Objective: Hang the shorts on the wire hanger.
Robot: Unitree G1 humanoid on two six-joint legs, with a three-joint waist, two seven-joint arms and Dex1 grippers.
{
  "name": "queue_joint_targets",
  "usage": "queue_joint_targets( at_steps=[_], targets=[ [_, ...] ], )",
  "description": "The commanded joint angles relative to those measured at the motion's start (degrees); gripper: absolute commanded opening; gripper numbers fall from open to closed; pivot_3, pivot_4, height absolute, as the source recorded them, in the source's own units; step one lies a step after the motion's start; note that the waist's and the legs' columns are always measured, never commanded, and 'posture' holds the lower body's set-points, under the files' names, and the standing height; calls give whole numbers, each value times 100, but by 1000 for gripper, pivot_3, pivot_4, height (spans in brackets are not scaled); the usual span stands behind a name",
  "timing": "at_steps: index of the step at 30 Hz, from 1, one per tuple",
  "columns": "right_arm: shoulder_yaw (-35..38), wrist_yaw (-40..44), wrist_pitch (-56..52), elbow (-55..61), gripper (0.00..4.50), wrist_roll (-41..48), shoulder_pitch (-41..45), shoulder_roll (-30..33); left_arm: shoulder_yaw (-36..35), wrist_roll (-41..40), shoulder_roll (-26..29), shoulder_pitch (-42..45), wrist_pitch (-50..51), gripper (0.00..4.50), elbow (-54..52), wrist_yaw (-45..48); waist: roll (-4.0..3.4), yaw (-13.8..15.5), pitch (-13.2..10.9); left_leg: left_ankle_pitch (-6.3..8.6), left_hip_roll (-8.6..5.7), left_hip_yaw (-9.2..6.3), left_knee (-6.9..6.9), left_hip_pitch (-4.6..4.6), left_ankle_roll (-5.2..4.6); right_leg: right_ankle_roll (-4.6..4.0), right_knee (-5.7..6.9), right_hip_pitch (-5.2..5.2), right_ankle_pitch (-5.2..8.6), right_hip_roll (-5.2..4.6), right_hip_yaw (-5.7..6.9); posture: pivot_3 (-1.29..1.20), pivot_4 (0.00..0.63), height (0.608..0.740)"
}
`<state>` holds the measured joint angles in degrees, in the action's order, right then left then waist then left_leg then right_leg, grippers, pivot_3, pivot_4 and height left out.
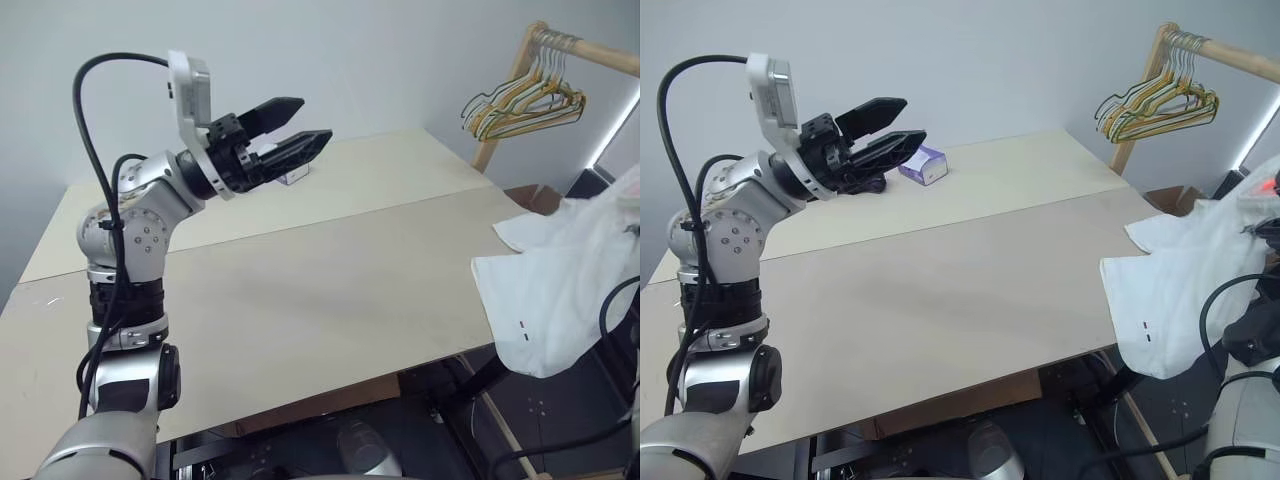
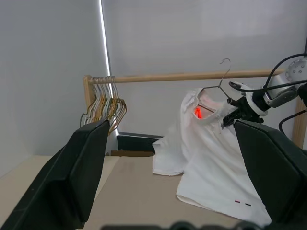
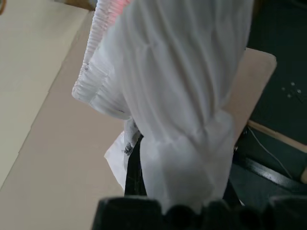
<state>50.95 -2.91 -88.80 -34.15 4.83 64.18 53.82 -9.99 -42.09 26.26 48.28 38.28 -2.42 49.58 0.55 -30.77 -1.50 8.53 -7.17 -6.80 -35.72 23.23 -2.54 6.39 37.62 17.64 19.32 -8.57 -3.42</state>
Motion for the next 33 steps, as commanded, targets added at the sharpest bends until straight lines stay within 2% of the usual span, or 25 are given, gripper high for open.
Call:
queue_joint_targets(
  at_steps=[1, 8, 17, 26, 29, 33],
  targets=[
    [154, -296, 551, -159, 0, -104, -40, 144, -4, 2, 51, 47, -157, 4452, -125, 32, 1, -1, 0, 6, 0, 1, 0, -4, 7, 1, -4, -8, 0, 0, 0, -516, 0, 740],
    [440, -397, 911, -450, 0, 24, -292, 189, 55, 23, 53, 22, -204, 4452, -132, 84, 0, -23, -1, 20, 1, 4, -3, -17, 7, 25, -62, -54, -12, 1, 6, -516, 0, 740],
    [694, -695, 1416, -1081, 0, 164, -211, 486, 119, 71, 116, 69, -227, 4452, -99, 193, 2, -15, -3, 31, 0, 6, -3, -13, 15, 33, -84, -62, -17, 0, 7, -515, 0, 740],
    [503, -760, 1282, -1068, 0, 318, -556, 390, 154, 89, 126, 29, -212, 4452, -183, 208, 7, -28, -6, 35, 4, 12, -3, -14, 22, 33, -91, -64, -17, 2, 7, -508, 0, 740],
    [280, -593, 1264, -517, 791, 415, -730, 210, 144, 93, 143, 40, -198, 4500, -184, 204, 9, -34, -7, 35, 5, 12, -3, -13, 21, 35, -93, -64, -17, 3, 8, -504, 0, 740],
    [170, -573, 1339, 81, 2187, 466, -917, 25, 140, 83, 153, 37, -178, 4500, -217, 184, 5, -26, -5, 34, 5, 15, -6, -15, 18, 38, -91, -66, -19, 2, 6, -503, 0, 740]
  ],
)
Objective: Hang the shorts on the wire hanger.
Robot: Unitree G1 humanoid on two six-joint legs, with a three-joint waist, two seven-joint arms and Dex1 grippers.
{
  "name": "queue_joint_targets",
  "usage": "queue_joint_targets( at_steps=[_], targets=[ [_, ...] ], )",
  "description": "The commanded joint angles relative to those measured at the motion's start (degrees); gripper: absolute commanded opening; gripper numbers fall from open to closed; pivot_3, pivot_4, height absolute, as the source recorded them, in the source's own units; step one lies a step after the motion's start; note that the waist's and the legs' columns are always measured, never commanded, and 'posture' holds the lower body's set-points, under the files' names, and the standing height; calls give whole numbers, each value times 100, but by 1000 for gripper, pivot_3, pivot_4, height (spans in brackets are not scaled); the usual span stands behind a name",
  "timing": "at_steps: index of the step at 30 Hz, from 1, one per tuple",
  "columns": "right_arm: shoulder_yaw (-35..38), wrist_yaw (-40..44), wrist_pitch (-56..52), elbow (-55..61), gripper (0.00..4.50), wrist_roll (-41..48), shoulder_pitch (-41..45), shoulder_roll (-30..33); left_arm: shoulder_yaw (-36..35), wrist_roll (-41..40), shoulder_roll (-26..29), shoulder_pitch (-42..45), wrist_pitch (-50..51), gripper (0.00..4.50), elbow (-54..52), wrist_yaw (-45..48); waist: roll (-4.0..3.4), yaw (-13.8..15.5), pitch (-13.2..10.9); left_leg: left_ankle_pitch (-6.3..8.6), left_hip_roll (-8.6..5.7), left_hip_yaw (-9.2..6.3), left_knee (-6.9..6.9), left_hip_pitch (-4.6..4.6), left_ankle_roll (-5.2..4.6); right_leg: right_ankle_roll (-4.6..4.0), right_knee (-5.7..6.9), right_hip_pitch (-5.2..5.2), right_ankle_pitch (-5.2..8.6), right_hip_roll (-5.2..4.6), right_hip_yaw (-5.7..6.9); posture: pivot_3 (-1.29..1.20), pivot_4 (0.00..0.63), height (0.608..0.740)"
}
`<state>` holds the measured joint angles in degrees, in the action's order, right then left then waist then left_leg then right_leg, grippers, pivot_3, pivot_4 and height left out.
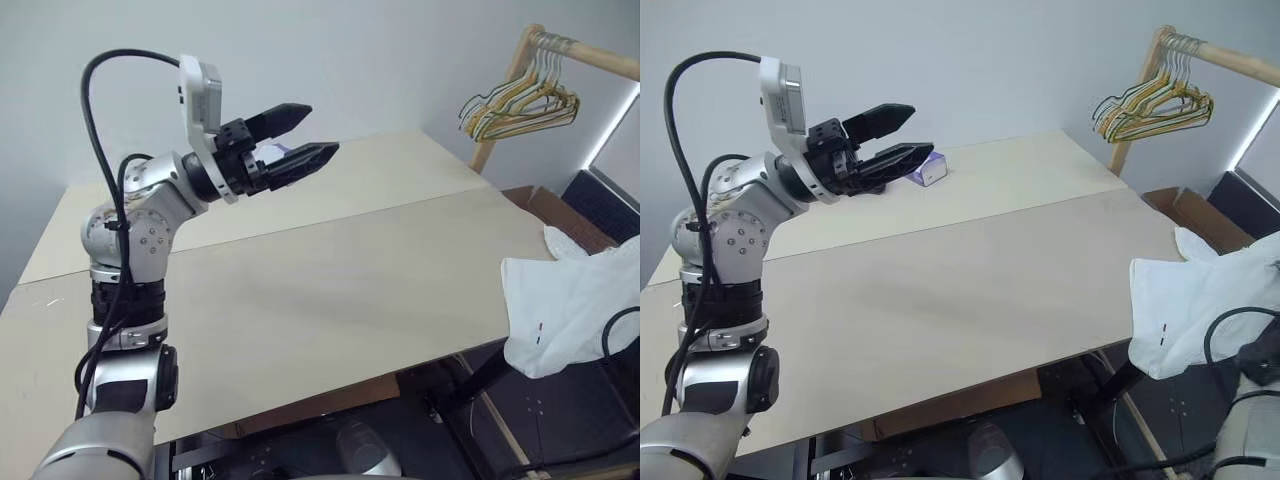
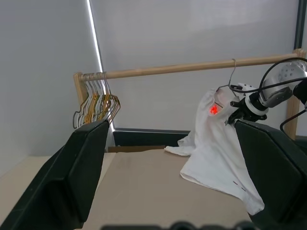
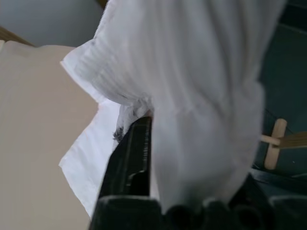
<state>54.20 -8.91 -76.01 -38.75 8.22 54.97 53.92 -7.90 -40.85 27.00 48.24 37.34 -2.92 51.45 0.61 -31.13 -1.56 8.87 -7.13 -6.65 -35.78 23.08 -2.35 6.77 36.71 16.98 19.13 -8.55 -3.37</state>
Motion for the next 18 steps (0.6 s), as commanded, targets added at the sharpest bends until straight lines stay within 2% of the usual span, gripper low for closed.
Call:
queue_joint_targets(
  at_steps=[1, 7, 9, 14, 18],
  targets=[
    [-163, 17, 89, 645, 2528, 112, -30, -19, -70, -44, 80, 39, -80, 4500, -174, -6, -1, 21, 1, -6, 0, -1, 0, 0, -10, 0, 1, 0, 0, 0, 0, -502, 0, 740],
    [-250, 6, 311, 1052, 4472, 68, -242, -127, -80, -13, 72, 49, -106, 4500, -181, -75, -2, 36, 1, -9, -2, -3, 0, 3, -15, 0, 0, 5, -1, -1, -1, -502, 0, 740],
    [-346, -34, 434, 1274, 4472, 15, -354, -193, -78, -9, 75, 54, -129, 4500, -174, -66, -2, 34, 1, -8, -1, -3, 0, 2, -15, 0, 2, 5, -1, 0, -1, -503, 0, 740],
    [-1139, -165, 1394, 2280, 4472, -379, -1033, -371, -76, 0, 82, 78, -185, 4500, -149, -22, -6, 31, 4, -9, 0, -3, 0, 0, -15, 3, 3, 8, 0, -1, -5, -505, 0, 740],
    [-1286, -367, 2014, 2823, 4472, -553, -1300, -566, -58, 17, 80, 87, -235, 4500, -111, 1, -8, 29, 5, -10, 0, -3, 0, -1, -18, 5, 8, 12, -1, -1, -11, -506, 0, 740]
  ],
)
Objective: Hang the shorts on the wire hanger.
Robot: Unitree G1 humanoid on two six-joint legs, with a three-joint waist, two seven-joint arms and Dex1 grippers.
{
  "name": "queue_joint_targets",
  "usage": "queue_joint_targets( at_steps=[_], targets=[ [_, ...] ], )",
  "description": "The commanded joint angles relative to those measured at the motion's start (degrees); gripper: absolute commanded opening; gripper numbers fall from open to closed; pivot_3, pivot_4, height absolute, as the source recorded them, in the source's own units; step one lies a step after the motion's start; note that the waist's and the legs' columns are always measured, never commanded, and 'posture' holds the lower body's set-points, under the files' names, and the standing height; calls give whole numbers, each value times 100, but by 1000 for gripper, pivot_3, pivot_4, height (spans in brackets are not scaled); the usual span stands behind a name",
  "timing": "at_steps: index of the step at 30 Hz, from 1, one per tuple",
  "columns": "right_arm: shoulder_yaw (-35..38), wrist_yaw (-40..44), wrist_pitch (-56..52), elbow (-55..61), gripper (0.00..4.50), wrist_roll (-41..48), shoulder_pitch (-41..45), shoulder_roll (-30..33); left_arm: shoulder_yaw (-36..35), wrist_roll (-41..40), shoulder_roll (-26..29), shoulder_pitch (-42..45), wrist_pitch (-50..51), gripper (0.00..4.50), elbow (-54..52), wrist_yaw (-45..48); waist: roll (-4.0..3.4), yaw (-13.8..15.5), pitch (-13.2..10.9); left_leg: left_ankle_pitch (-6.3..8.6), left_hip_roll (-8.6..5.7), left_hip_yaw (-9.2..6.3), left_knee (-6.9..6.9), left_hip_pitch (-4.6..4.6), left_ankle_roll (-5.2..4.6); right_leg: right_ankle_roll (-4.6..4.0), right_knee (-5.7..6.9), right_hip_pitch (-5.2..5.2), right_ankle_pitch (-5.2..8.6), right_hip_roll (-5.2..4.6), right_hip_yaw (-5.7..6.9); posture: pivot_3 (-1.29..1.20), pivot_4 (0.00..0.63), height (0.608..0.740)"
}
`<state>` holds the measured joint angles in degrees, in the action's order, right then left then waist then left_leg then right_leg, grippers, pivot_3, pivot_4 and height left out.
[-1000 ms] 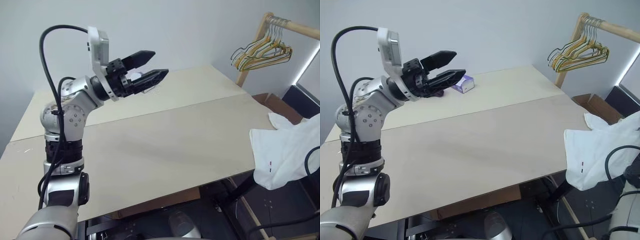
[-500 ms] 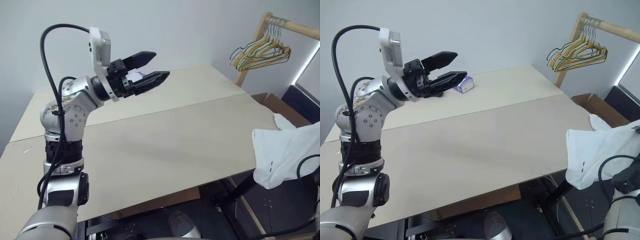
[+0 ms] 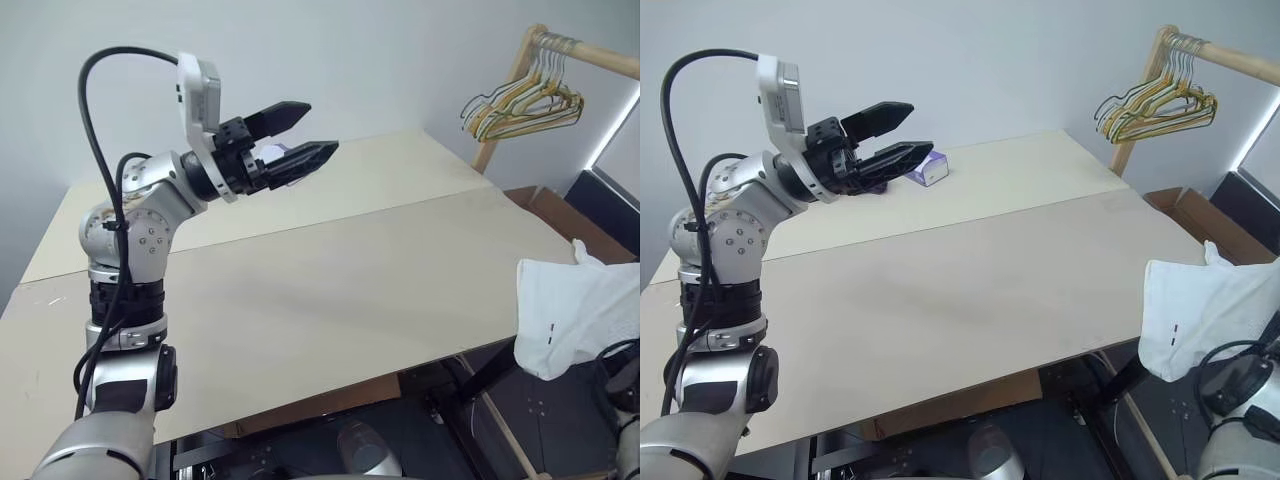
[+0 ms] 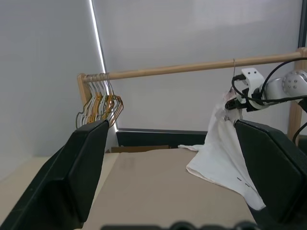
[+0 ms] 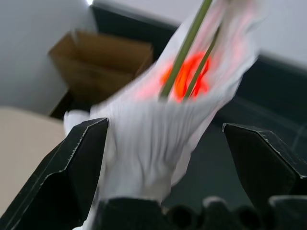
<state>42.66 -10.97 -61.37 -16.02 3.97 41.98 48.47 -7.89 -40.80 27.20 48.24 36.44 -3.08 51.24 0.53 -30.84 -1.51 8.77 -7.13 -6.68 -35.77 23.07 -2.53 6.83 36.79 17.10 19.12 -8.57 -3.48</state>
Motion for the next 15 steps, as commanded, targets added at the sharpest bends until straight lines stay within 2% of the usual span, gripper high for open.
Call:
queue_joint_targets(
  at_steps=[1, 7, 10, 12, 15],
  targets=[
    [-181, -148, 699, 716, 4472, -134, -63, -90, -43, 23, 69, 92, -171, 4500, -85, 53, 0, 0, 0, -1, 0, 0, 0, -1, -1, 0, 0, 0, 0, 0, 0, -505, 0, 740],
    [-496, -249, 1511, 1413, 4472, -316, -409, -436, -3, 60, 78, 128, -255, 4500, -24, 147, -1, 3, 1, -2, 1, -1, 0, -5, -3, 0, 1, -1, -1, 1, -4, -507, 0, 740],
    [-607, -270, 2833, 1990, 4472, -366, -646, -716, -7, 93, 76, 105, -298, 4500, -34, 135, -1, 11, 1, -2, 0, -4, 1, -5, -4, 1, 4, 5, -1, 0, -4, -502, 0, 740],
    [-751, 159, 3523, 2401, 4472, -127, -799, -862, -27, 161, 55, 35, -408, 4500, -62, 81, -1, 6, 1, -2, 0, -5, 1, -4, -3, 1, 8, 7, 0, 0, -8, -497, 0, 740],
    [-942, 1505, 3773, 3042, 4472, 1022, -1029, -1204, 102, 390, 203, -234, -640, 4500, -172, 270, 0, -26, 1, -1, 2, -3, 1, -12, -2, 28, 10, 2, 14, 2, -13, -485, 0, 740]
  ],
)
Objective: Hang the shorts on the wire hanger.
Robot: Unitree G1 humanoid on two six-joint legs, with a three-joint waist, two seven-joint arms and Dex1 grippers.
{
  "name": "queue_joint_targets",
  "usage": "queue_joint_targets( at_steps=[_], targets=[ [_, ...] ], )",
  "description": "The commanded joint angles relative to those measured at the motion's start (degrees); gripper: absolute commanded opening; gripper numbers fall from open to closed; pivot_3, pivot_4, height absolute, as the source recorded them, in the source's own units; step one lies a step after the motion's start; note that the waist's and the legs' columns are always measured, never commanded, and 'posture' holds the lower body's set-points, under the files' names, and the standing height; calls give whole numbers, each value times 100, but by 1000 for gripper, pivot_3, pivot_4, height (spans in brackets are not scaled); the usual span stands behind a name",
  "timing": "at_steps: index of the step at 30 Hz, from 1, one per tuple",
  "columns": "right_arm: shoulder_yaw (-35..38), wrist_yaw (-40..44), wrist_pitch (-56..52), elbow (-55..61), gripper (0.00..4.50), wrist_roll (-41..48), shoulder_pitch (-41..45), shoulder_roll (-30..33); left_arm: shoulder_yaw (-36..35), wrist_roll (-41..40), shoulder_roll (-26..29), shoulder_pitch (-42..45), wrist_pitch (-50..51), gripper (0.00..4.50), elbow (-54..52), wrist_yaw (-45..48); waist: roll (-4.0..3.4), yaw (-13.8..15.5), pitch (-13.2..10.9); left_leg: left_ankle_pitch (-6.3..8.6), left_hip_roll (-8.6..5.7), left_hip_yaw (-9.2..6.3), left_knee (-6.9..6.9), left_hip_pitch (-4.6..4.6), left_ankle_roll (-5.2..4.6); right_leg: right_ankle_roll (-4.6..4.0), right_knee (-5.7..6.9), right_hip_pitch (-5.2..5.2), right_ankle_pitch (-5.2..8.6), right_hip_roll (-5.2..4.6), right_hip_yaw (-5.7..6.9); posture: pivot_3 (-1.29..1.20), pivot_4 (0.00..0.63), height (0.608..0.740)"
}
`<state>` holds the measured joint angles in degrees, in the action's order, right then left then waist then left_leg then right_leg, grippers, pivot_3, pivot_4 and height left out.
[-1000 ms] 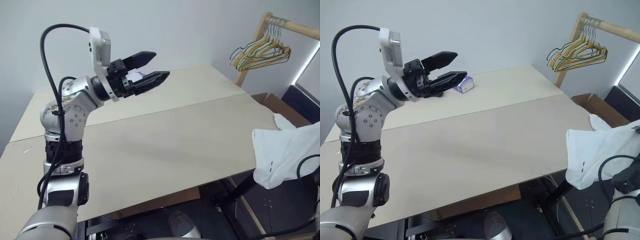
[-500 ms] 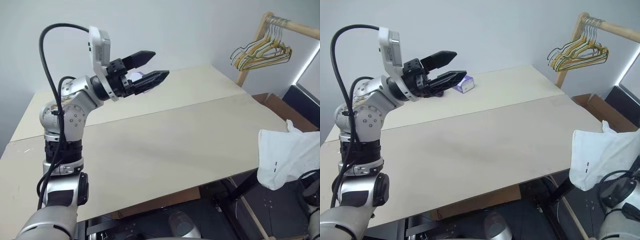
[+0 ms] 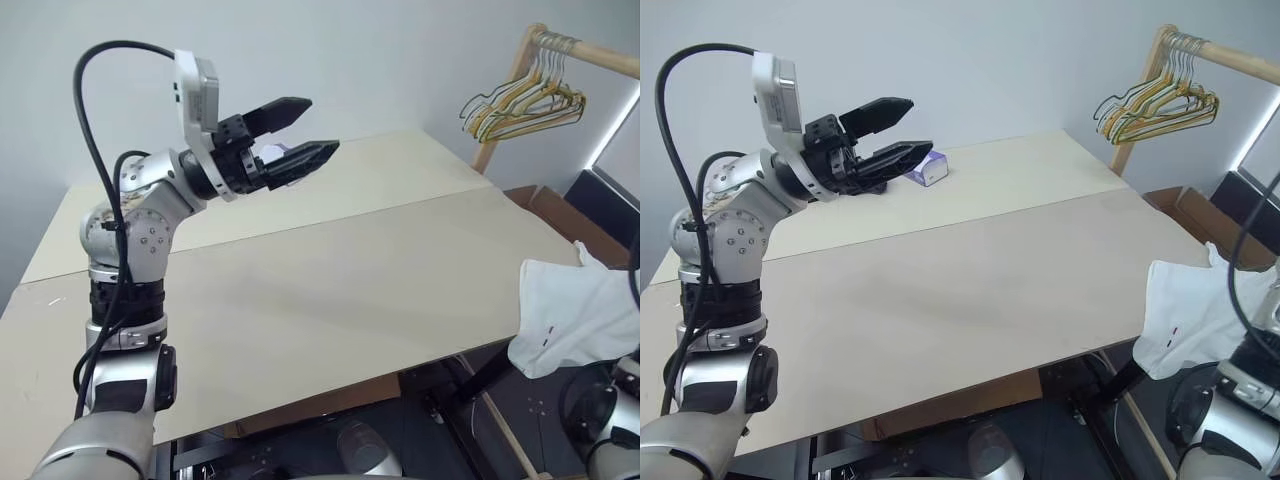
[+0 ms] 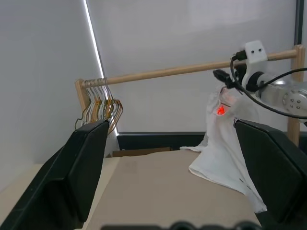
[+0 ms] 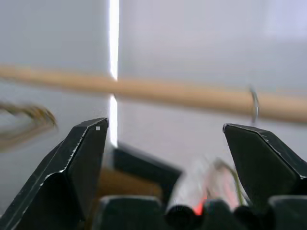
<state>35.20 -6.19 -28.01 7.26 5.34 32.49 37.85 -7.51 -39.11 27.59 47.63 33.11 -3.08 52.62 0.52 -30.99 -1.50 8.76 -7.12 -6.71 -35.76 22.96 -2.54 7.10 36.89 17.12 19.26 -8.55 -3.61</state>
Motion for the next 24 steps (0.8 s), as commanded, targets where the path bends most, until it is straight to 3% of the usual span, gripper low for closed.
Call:
queue_joint_targets(
  at_steps=[1, 7, 10, 14, 20, 24],
  targets=[
    [-240, 1294, 468, 815, 4472, 1104, -149, -195, 106, 305, 192, -258, -416, 4500, -203, 172, 2, -19, 0, 1, 3, 0, 0, -7, 2, 1, -1, -7, 1, 3, 0, -483, 0, 740],
    [-1516, 4152, -76, 1019, 4472, 2567, -654, 248, 338, 661, 646, -1121, -788, 4500, -586, 577, 11, 47, -5, 14, 8, -2, 4, -11, 16, 1, -7, 4, -2, 9, 0, -414, 0, 740],
    [-2268, 4918, 98, 770, 4472, 2459, -469, 320, 441, 1264, 720, -1498, -1250, 4500, -796, 205, 12, 191, -6, 15, 6, -10, 3, -4, 18, 1, -7, 19, -2, 5, 0, -354, 0, 740],
    [-2935, 5413, 1013, 178, 4472, 1912, -211, 97, 340, 1864, 803, -2278, -1755, 4500, -1163, -252, 11, 461, -5, 23, 5, -15, 5, -10, 26, -6, -12, 21, -7, 3, -4, -289, 0, 740],
    [-3501, 6264, 1500, -274, 4472, 1528, -56, 283, 145, 1754, 1421, -3282, -1372, 4500, -1726, -58, 3, 1032, -9, 23, -3, -27, 4, 61, 28, -49, 12, 115, -32, 4, -11, -246, 0, 740],
    [-3539, 6417, 1705, -387, 4472, 1411, -89, 303, 133, 1644, 1531, -3383, -1332, 4500, -1802, 25, -7, 1413, -18, 23, -1, -37, 6, 75, 32, -56, 18, 130, -35, 10, -2, -244, 0, 740]
  ],
)
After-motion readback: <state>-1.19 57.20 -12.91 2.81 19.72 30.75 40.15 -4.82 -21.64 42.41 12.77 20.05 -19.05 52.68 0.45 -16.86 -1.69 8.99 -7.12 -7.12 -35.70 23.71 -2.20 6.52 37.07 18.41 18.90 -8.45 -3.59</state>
